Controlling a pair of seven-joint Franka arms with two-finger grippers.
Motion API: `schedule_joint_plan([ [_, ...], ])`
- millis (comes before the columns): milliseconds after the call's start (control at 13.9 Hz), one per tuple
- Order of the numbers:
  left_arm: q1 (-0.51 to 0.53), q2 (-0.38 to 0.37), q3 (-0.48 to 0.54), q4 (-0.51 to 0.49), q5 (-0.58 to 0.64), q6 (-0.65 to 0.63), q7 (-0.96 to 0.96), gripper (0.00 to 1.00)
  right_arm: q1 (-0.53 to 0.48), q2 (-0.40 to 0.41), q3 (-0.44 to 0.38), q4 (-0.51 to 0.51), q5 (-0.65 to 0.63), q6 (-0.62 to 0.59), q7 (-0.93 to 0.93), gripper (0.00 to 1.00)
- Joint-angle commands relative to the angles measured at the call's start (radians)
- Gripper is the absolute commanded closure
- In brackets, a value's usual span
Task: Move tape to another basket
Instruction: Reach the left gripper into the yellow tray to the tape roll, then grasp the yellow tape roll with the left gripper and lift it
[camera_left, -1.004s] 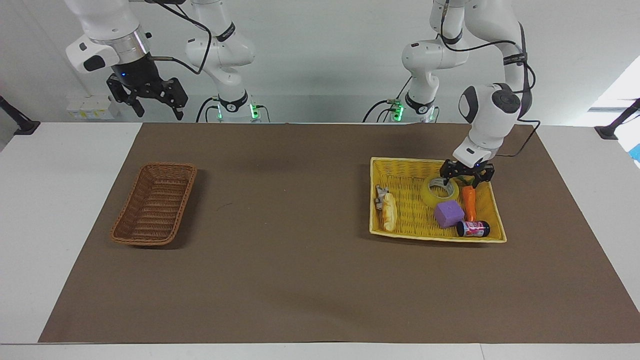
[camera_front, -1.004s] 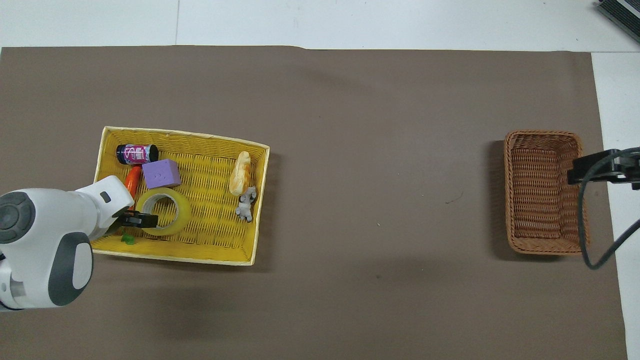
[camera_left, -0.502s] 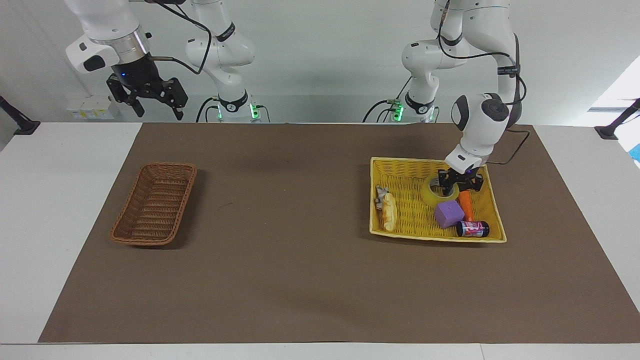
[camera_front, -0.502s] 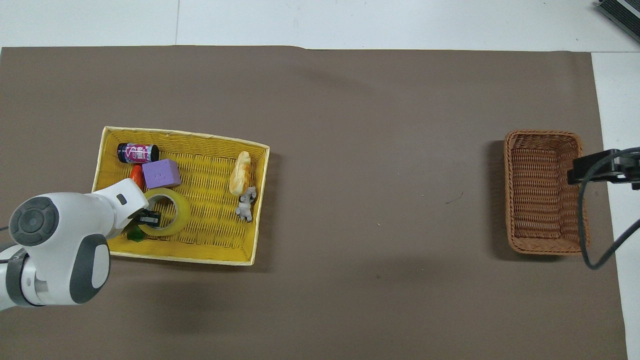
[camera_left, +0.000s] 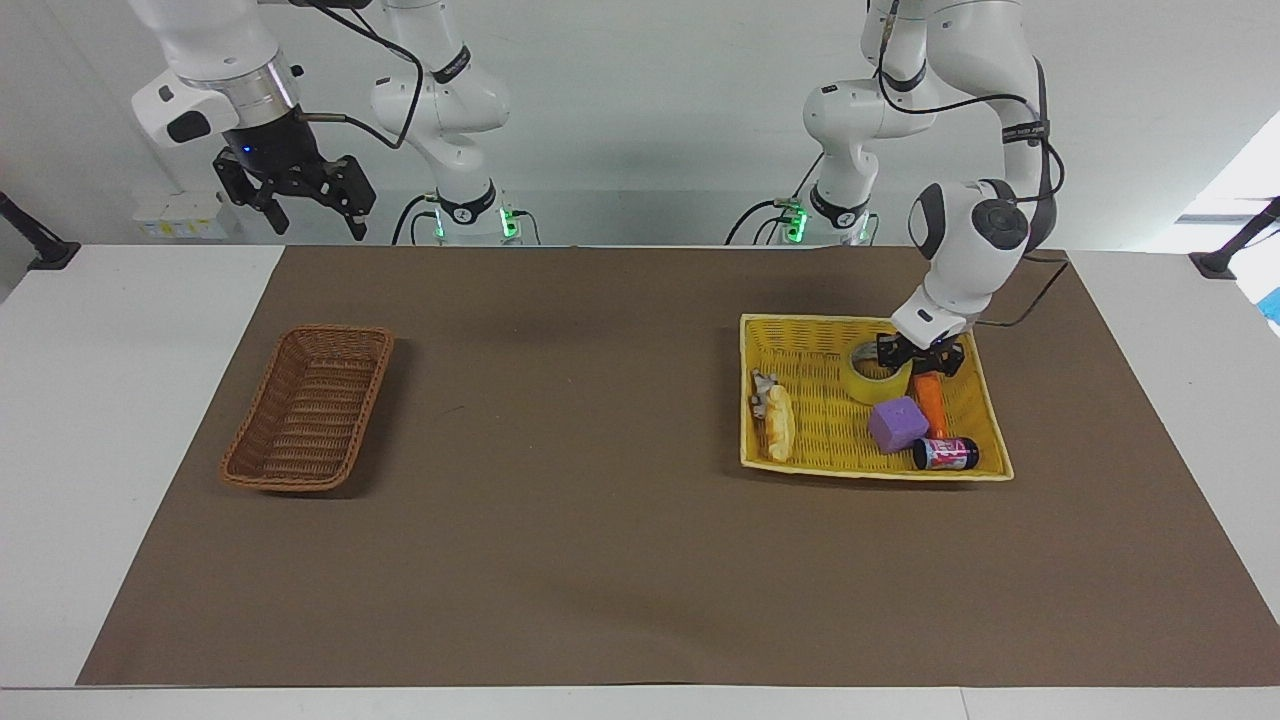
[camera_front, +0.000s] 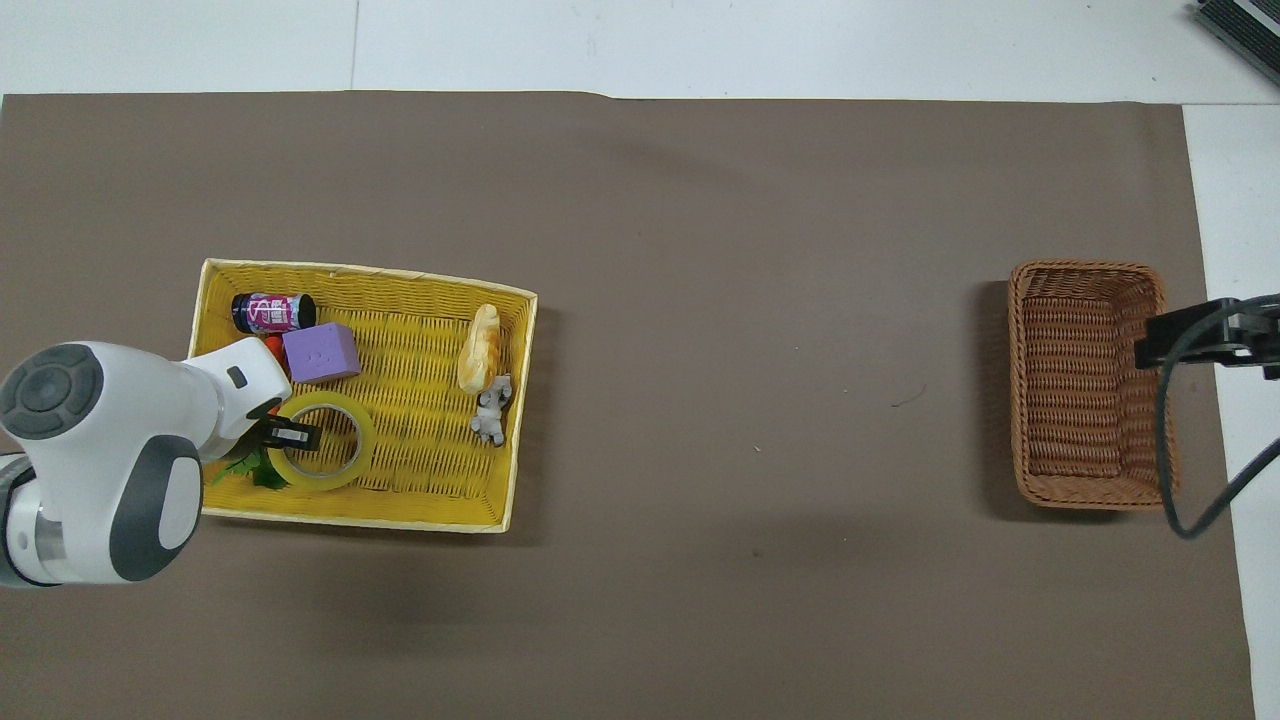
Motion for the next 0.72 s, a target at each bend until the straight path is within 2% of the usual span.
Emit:
schedule_joint_plan([
  [0, -0.009, -0.013, 0.01, 0.113, -0.008, -0.14, 0.005, 1.0, -0.007, -0.015, 0.006, -0.019, 0.006, 0.005, 0.008, 0.0],
  [287, 0.011, -0.011, 0.012, 0.282, -0.008, -0.31, 0.003, 1.0, -0.007, -0.015, 0.006, -0.02, 0.006, 0.005, 0.008, 0.0],
  [502, 0.02, -0.013, 0.012, 0.296, -0.008, -0.309, -0.007, 1.0, -0.007, -0.02, 0.008, -0.023, 0.007, 0.0, 0.006, 0.0],
  [645, 0.006, -0.013, 0.01, 0.296, -0.009, -0.317, -0.015, 1.0, -0.011, -0.025, 0.006, -0.034, 0.094, -0.006, 0.006, 0.0],
])
